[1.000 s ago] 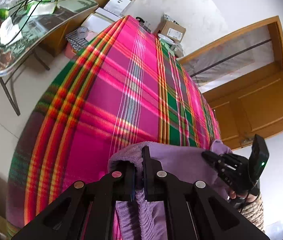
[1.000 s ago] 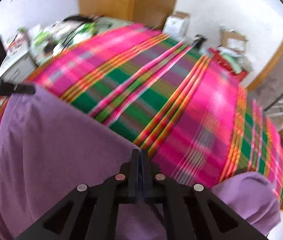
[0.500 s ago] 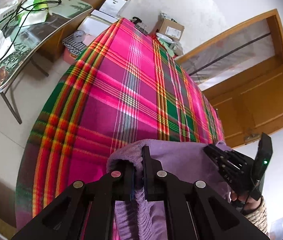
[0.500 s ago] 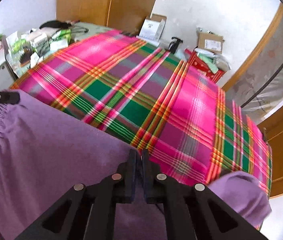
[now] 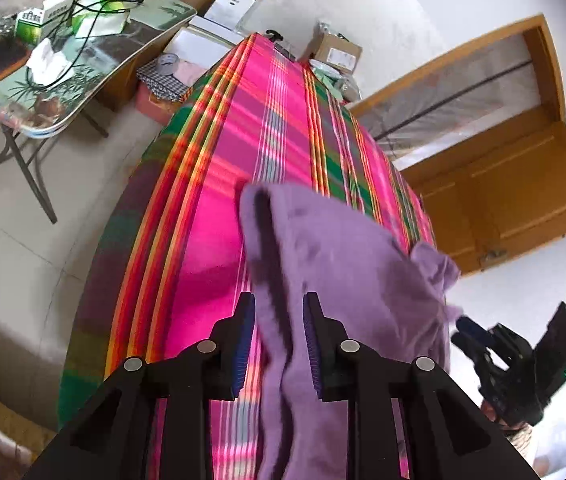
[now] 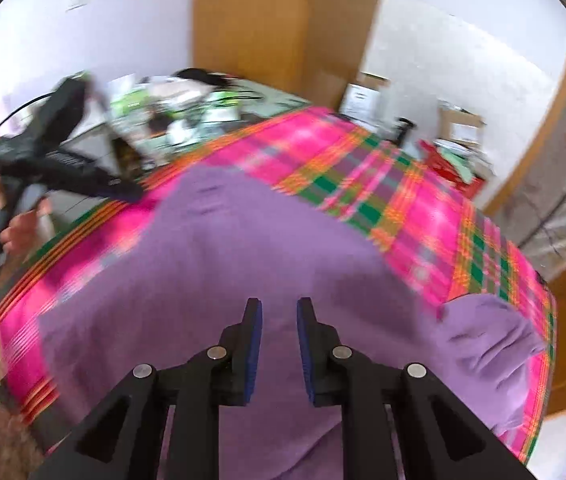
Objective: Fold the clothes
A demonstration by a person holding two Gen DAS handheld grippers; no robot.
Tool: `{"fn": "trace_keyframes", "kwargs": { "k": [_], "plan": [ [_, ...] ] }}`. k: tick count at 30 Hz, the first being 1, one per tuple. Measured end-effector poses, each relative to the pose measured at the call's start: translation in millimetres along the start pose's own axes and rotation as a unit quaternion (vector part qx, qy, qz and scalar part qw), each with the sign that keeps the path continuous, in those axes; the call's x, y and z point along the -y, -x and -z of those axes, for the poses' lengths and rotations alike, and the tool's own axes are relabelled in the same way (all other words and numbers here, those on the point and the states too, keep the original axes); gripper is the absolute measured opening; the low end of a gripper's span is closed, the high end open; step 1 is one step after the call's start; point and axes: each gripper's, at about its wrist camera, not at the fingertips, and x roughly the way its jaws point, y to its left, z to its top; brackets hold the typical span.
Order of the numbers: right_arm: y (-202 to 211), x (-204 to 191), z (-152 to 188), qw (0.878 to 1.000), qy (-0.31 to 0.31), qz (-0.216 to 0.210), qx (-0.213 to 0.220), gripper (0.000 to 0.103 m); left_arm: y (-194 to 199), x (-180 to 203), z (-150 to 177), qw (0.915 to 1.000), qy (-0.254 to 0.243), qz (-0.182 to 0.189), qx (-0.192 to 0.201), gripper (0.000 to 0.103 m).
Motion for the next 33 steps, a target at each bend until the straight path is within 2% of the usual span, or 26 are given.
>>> {"fn": "trace_keyframes", "kwargs": {
  "k": [2,5,6,11,13,18,22,28,33],
  "plan": [
    [8.1,-18.9,12.6,0.999,0.008,-0.032,0.001,0.022,7.6,-1.9,16.7,1.0,-0.001,0.004,-0.005,0.025],
    [7.5,-48.8,32.8,0.998,0.025,-0.056,-0.007,0.031,12.7,-2.6,38.4,0.9997,-0.005,0.004,-0.022,0.027],
    [7.3,-58.7,39.5,0.997,0.031,-0.064,-0.01,0.032,13.1,-3.2,43.1,0.9997,-0.003,0.009,-0.024,0.031],
    [-3.7,-99.1,65.8,0.994,0.054,-0.09,-0.015,0.039,15.2,-6.0,66.2,0.9987,0.012,0.036,-0.033,0.037],
    [-6.5,-111.7,74.4,0.993,0.066,-0.097,-0.012,0.043,12.8,-5.8,72.6,0.9988,0.012,0.022,-0.042,0.042],
    [-14.2,-127.8,85.8,0.993,0.084,-0.087,-0.009,0.045,10.8,-7.7,78.4,0.9991,0.008,0.007,-0.041,0.045],
    [-18.5,-130.9,88.1,0.994,0.079,-0.079,-0.007,0.046,0.9,-1.9,81.8,0.9976,0.0,0.034,-0.061,0.047],
    [-24.1,-131.9,90.6,0.995,0.071,-0.068,-0.004,0.046,-12.6,11.8,79.0,0.9972,0.004,0.031,-0.068,0.048],
    [-30.0,-132.1,93.9,0.996,0.059,-0.063,-0.005,0.046,-22.3,24.9,83.3,0.9956,-0.018,0.035,-0.086,0.048]
  ]
}}
